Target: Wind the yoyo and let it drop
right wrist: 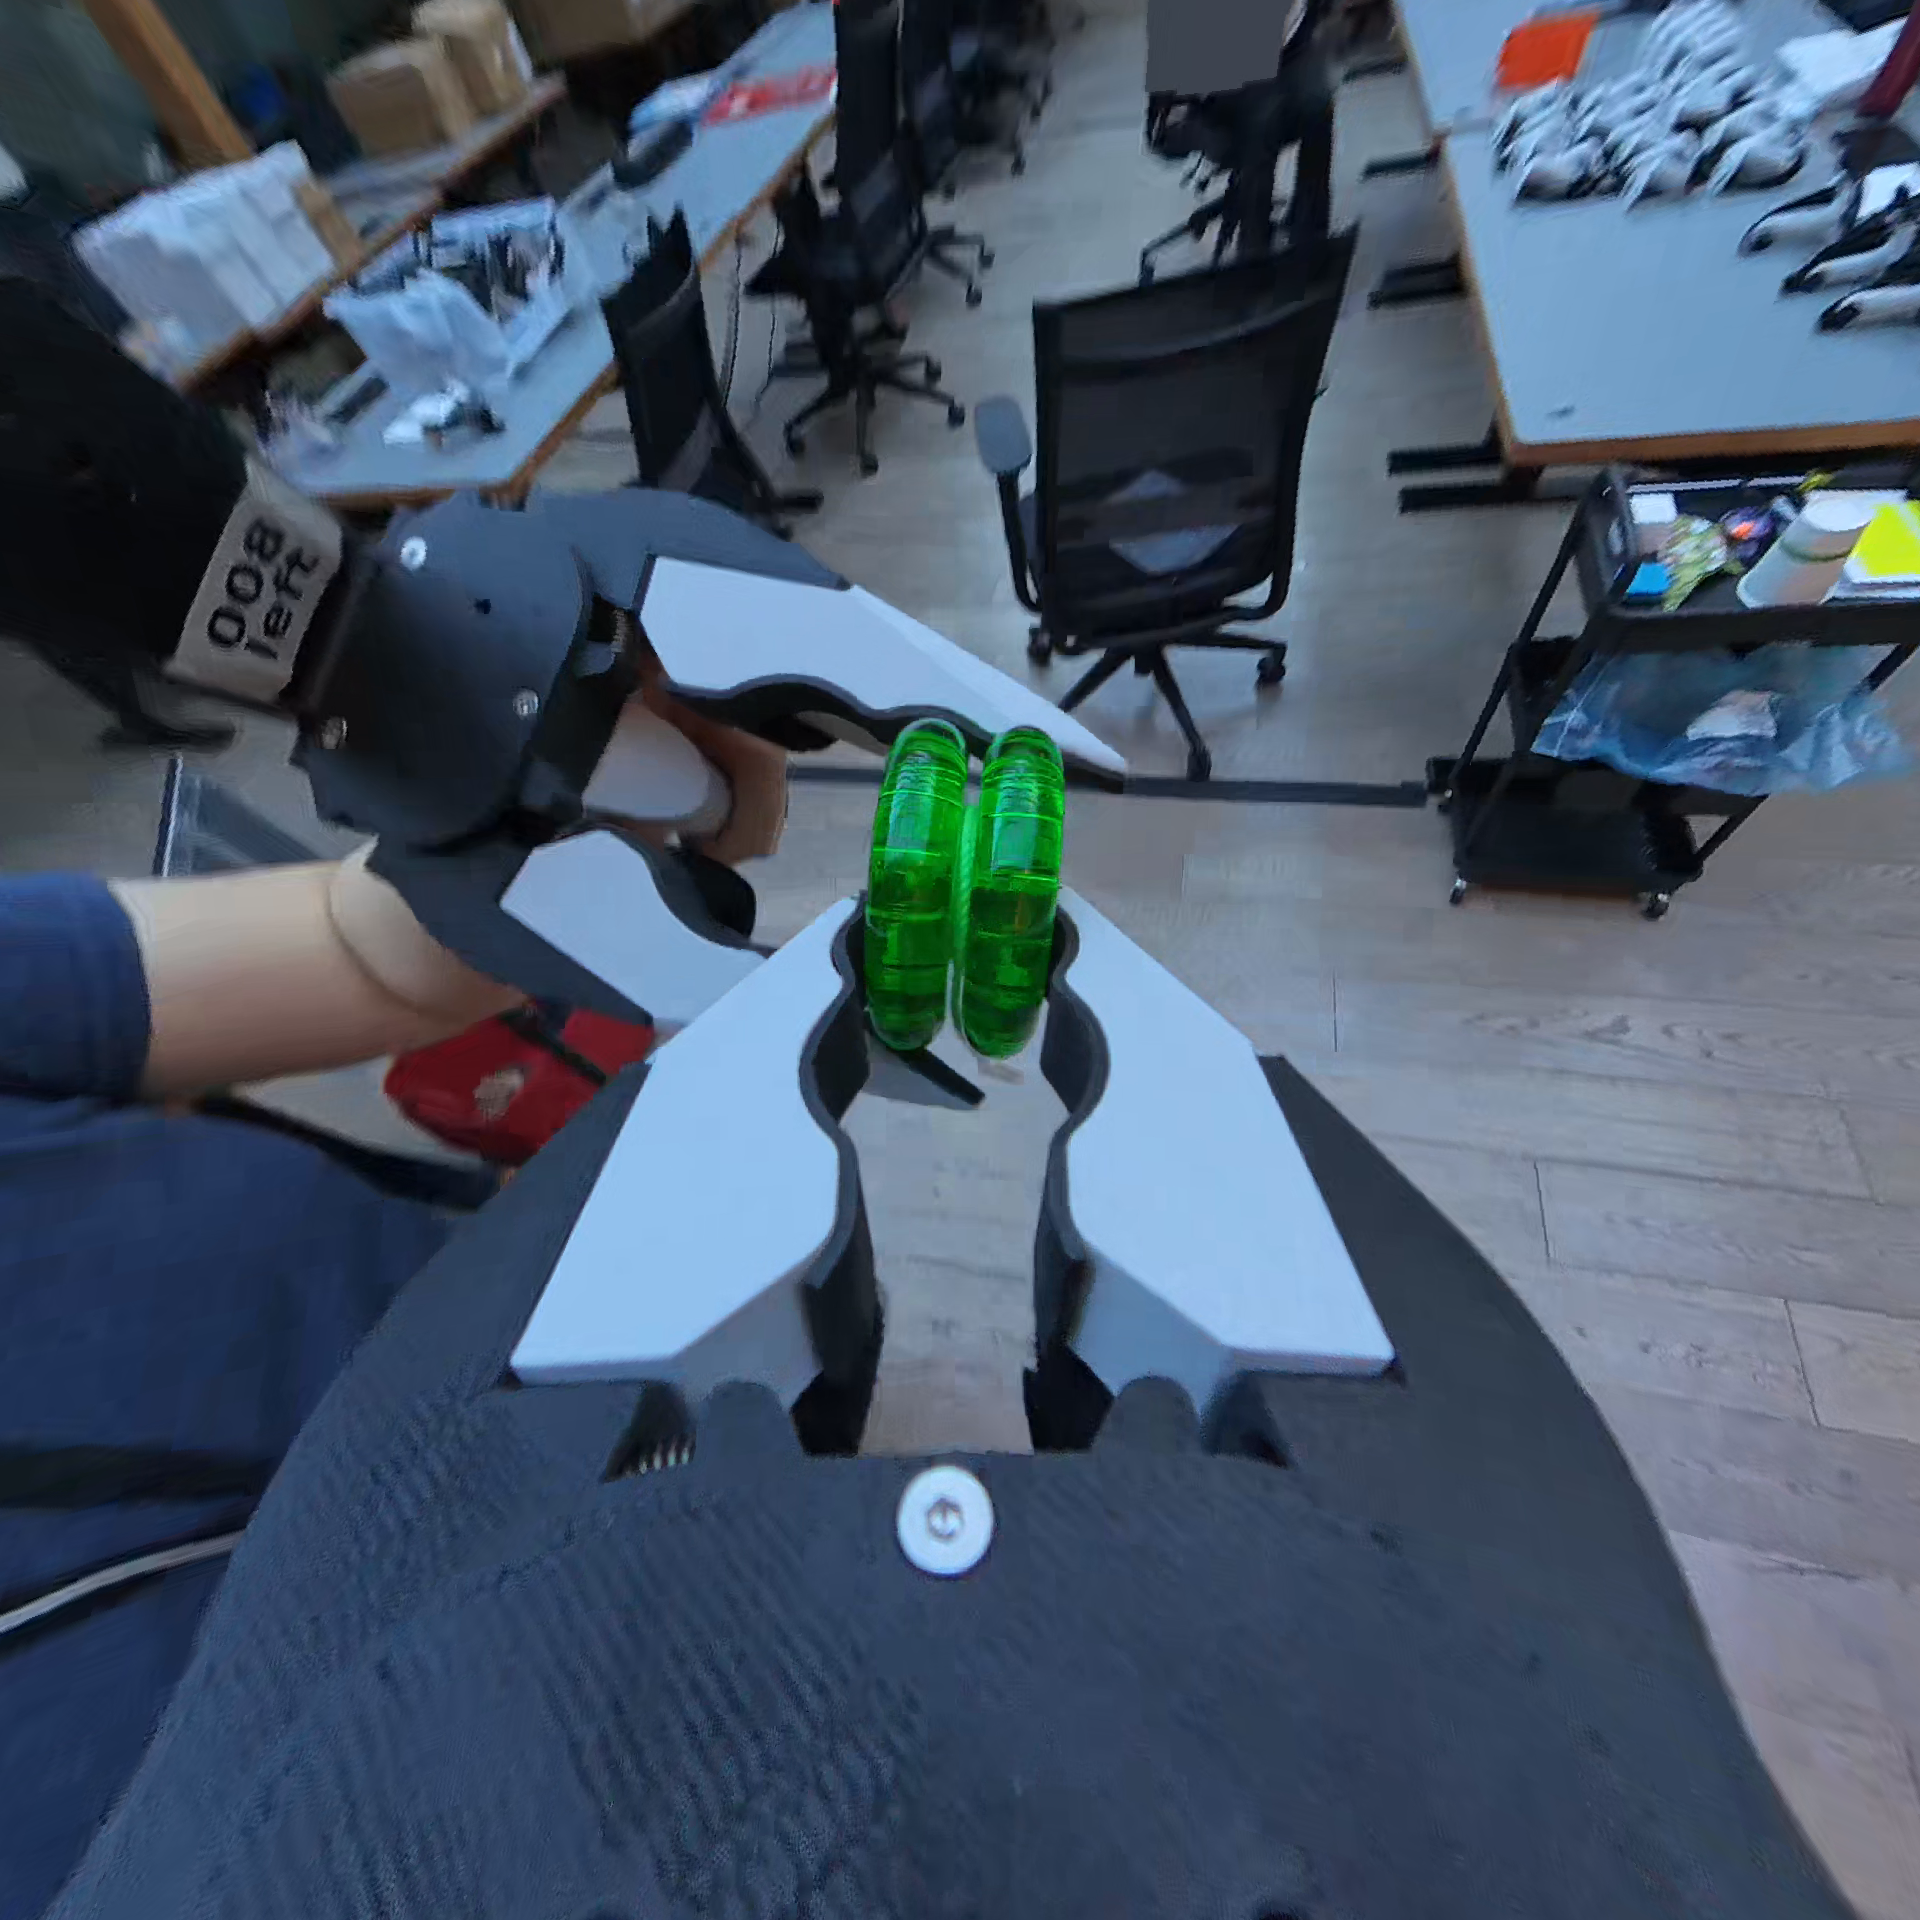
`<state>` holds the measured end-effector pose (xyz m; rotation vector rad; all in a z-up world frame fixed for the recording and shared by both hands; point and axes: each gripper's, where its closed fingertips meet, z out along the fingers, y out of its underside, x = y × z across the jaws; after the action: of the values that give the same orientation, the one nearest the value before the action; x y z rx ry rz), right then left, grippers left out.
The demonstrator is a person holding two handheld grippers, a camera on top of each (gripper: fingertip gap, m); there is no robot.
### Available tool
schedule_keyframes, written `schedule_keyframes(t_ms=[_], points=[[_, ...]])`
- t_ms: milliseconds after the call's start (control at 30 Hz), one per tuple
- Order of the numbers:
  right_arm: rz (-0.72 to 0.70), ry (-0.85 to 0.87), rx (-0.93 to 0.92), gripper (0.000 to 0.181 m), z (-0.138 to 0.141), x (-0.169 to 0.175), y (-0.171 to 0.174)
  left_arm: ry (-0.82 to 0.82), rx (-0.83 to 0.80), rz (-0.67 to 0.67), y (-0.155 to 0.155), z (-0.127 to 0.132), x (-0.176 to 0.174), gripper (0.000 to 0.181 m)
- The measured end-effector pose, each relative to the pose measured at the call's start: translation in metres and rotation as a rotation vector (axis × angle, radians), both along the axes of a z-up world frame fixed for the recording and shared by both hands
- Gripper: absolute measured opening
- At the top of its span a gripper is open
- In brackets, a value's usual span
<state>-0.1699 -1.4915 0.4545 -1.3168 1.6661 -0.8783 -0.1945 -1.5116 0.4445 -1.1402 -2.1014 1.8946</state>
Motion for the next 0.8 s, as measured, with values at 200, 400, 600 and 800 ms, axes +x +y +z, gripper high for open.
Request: schedule_keyframes(t_ms=[200, 400, 600, 800], points=[[0.292, 0.434, -0.1, 0.028, 0.01, -0.031, 0.031, 0.099, 0.206, -0.397, 0.044, 0.015, -0.006, 0.05], [0.359, 0.75, -0.257, 0.028, 0.011, -0.046, 0.042, -0.02, 0.207, -0.588, 0.071, 0.03, -0.02, 0.05], [0.367, 0.914, -0.317, 0.028, 0.01, -0.044, 0.046, -0.036, 0.161, -0.556, 0.066, 0.037, -0.028, 0.031], [0.316, 0.777, -0.414, 0.031, 0.038, -0.03, 0.036, 0.203, 0.111, -0.548, 0.062, 0.057, -0.012, 0.03]])
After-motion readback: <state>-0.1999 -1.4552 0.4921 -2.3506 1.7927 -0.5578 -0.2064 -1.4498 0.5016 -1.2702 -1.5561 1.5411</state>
